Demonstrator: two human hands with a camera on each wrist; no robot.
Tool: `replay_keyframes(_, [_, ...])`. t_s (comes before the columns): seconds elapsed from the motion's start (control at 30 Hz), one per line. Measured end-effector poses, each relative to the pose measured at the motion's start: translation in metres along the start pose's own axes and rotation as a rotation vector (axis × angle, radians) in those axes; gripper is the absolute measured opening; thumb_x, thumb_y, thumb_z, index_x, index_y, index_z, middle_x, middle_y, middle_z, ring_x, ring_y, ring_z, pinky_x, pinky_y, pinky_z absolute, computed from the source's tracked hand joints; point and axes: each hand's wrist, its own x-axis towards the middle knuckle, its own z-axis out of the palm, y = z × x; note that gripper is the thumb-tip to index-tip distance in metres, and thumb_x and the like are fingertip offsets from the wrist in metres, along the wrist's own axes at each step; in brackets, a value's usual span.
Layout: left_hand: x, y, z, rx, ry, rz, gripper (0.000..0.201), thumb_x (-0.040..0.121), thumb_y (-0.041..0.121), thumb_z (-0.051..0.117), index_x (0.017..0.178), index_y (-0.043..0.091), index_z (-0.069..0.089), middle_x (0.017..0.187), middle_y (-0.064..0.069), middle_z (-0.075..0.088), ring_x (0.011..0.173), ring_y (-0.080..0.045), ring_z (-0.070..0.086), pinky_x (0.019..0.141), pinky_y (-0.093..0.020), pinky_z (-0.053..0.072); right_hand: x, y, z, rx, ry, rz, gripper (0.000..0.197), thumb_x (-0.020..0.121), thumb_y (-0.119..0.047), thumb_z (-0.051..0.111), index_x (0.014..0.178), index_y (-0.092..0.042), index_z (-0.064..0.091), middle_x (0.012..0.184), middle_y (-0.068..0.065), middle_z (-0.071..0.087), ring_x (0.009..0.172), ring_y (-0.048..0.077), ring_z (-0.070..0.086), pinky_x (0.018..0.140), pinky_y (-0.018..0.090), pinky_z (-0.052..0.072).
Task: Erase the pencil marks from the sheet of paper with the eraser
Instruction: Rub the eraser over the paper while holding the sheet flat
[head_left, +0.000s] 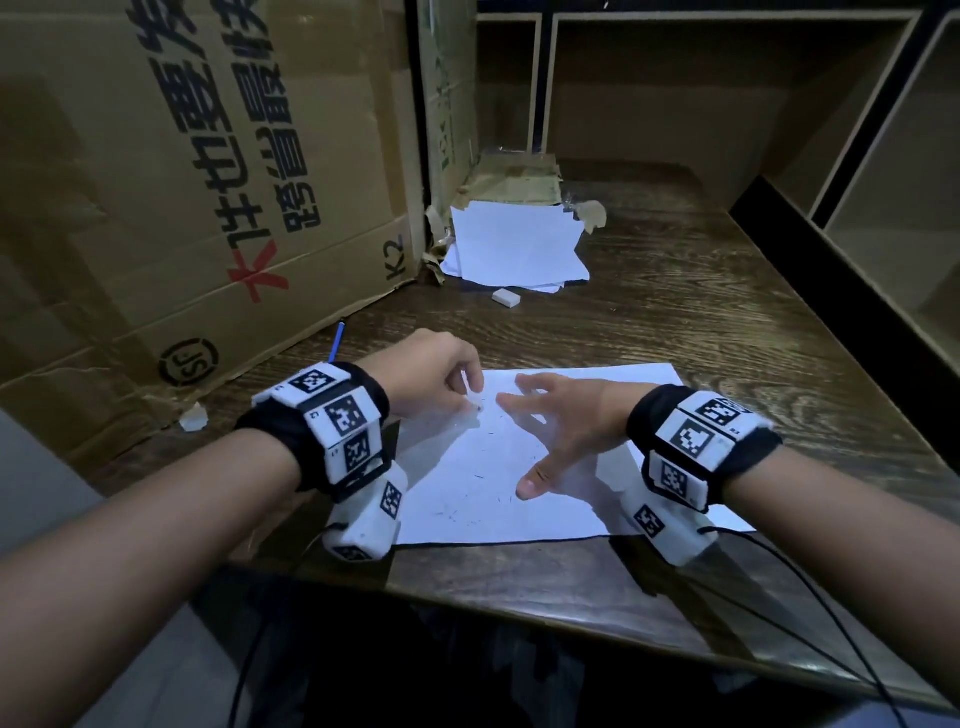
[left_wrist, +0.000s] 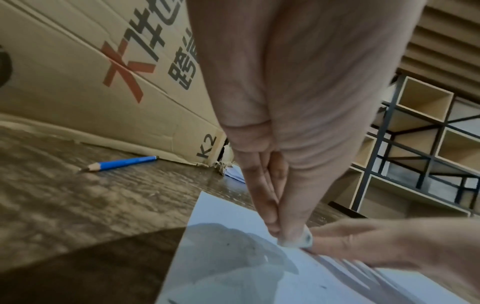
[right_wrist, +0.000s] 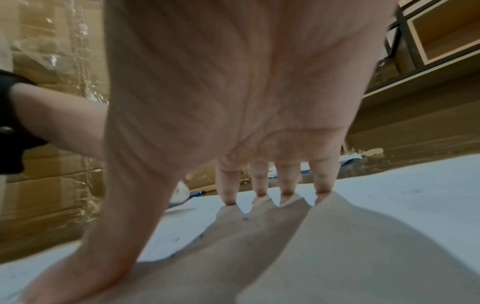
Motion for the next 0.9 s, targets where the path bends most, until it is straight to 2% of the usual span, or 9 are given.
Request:
replay_keyframes(0.07, [-0.003,-0.001,0.000,0.003,-0.049,0.003,0.018,0.082,0.031,0.081,0.096,0.025,0.071,0.088,0.009,0.070,0.086,-0.009,0.066,0.078,-0.027,0.055,0.000,-0.005,-0.005,0.017,0.188,-0.062,0.093,0.063,-0.079,0.073,0.140,-0.030,0.053,0.140,-0.003,0.053,0.130,0.019,0.051,0.105,0.041,0.047])
replay_keyframes(0.1, [-0.004,0.000,0.001,0.010,-0.079,0.011,0.017,0.083,0.030,0.080,0.097,0.026,0.072,0.087,0.010,0.070,0.085,-0.008,0.067,0.078,-0.027,0.055,0.001,-0.008,-0.005,0.075,0.288,-0.104,0.081,0.065,-0.077,0.073,0.126,-0.026,0.065,0.122,-0.004,0.064,0.117,0.018,0.059,0.097,0.039,0.051])
replay_keyframes(0.23, [-0.004,0.002,0.008,-0.096,-0.113,-0.009,0.020,0.082,0.028,0.079,0.098,0.029,0.066,0.084,0.011,0.074,0.082,-0.004,0.069,0.081,-0.031,0.057,0.012,-0.020,0.001,0.267,0.456,-0.240,0.037,0.075,-0.056,0.080,0.080,-0.021,0.075,0.062,-0.012,0.064,0.064,0.006,0.057,0.062,0.029,0.048])
replay_keyframes(0.37, [-0.007,-0.002,0.007,-0.143,-0.087,-0.050,0.031,0.079,0.024,0.080,0.102,0.027,0.061,0.090,0.009,0.075,0.086,-0.006,0.070,0.087,-0.038,0.057,0.018,-0.022,0.005,0.329,0.475,-0.217,0.030,0.080,-0.040,0.082,0.103,-0.020,0.080,0.081,-0.004,0.074,0.079,0.011,0.066,0.071,0.026,0.051])
replay_keyframes(0.47, [-0.010,-0.004,0.000,0.061,-0.147,-0.082,0.058,0.071,0.044,0.087,0.118,0.026,0.059,0.108,0.011,0.066,0.103,-0.012,0.064,0.091,-0.037,0.054,0.017,-0.021,0.004,0.365,0.447,-0.187,0.025,0.081,-0.037,0.081,0.103,-0.026,0.080,0.086,-0.004,0.075,0.086,0.010,0.068,0.079,0.028,0.055])
replay_keyframes(0.53, [-0.010,-0.007,-0.003,0.238,-0.302,-0.116,0.095,0.063,0.062,0.085,0.141,0.026,0.047,0.134,0.008,0.051,0.121,-0.015,0.052,0.101,-0.037,0.048,0.017,-0.022,0.003,0.353,0.414,-0.191,0.020,0.082,-0.035,0.078,0.102,-0.030,0.080,0.084,-0.006,0.075,0.084,0.009,0.068,0.077,0.027,0.055])
replay_keyframes(0.63, [-0.011,-0.016,-0.002,0.284,-0.485,-0.147,0.129,0.060,0.069,0.083,0.160,0.032,0.010,0.165,0.013,0.006,0.150,-0.014,0.017,0.118,-0.034,0.024,0.016,-0.026,0.002,0.335,0.386,-0.225,0.014,0.084,-0.034,0.076,0.096,-0.030,0.082,0.081,-0.006,0.077,0.081,0.010,0.069,0.078,0.032,0.057])
replay_keyframes(0.77, [-0.013,-0.022,0.000,0.288,-0.590,-0.125,0.141,0.062,0.068,0.082,0.156,0.036,-0.018,0.162,0.015,-0.027,0.152,-0.012,-0.015,0.121,-0.038,0.004,0.016,-0.038,0.001,0.381,0.376,-0.284,0.015,0.081,-0.036,0.082,0.092,-0.026,0.083,0.077,-0.011,0.078,0.078,0.002,0.071,0.077,0.024,0.057])
replay_keyframes(0.9, [-0.012,-0.030,0.007,0.277,-0.597,-0.082,0.140,0.058,0.072,0.081,0.155,0.044,-0.015,0.159,0.009,-0.035,0.149,-0.016,-0.024,0.120,-0.046,0.000,0.016,-0.059,0.004,0.300,0.382,-0.384,0.014,0.082,-0.031,0.080,0.094,-0.025,0.083,0.079,-0.010,0.078,0.075,0.000,0.067,0.065,0.008,0.047])
